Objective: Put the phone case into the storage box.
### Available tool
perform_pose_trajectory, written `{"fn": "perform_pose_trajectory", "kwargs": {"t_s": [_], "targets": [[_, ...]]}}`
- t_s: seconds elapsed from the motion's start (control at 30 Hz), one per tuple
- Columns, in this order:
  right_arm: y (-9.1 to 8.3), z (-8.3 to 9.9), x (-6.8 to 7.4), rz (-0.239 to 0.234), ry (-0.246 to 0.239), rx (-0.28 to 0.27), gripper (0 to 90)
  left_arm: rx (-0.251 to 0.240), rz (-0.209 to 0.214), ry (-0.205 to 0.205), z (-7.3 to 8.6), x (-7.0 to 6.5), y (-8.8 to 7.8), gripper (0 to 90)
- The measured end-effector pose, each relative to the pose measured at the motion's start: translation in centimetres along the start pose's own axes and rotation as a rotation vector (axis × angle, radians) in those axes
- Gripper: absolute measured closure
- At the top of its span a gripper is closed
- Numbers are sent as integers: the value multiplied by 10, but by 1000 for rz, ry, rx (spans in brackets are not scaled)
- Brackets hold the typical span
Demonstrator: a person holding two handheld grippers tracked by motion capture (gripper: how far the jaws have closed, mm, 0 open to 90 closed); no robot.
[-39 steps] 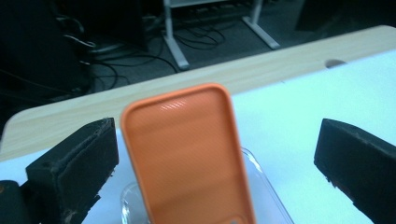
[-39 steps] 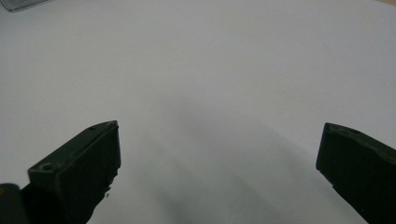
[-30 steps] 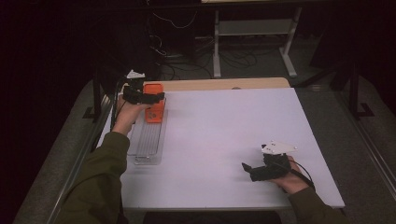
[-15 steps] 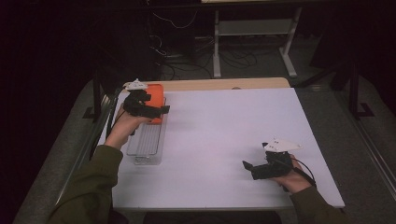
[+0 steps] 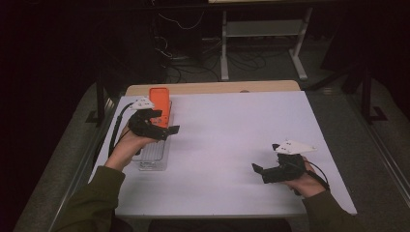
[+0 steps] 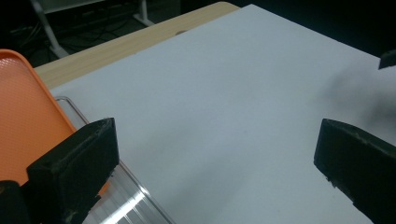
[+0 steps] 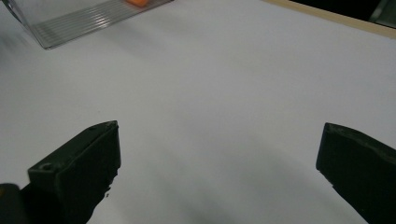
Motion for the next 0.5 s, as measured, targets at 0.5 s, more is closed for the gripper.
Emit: {"fn": "perform_pose_trajectory", "kwargs": {"t_s": [0.5], "targets": [[-1, -2, 0, -2, -5, -2, 0, 14, 50, 28, 38, -23, -5, 0]]}}
Point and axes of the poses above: each handheld gripper's, and its own axes: y roughly forward along the jaws, z roughly out of its underside, x roughly to its left, the point moved 5 cm from there along y, roughly forward along the jaws, and after that the axes turned 2 degrees about z, right-handed, at the moved point
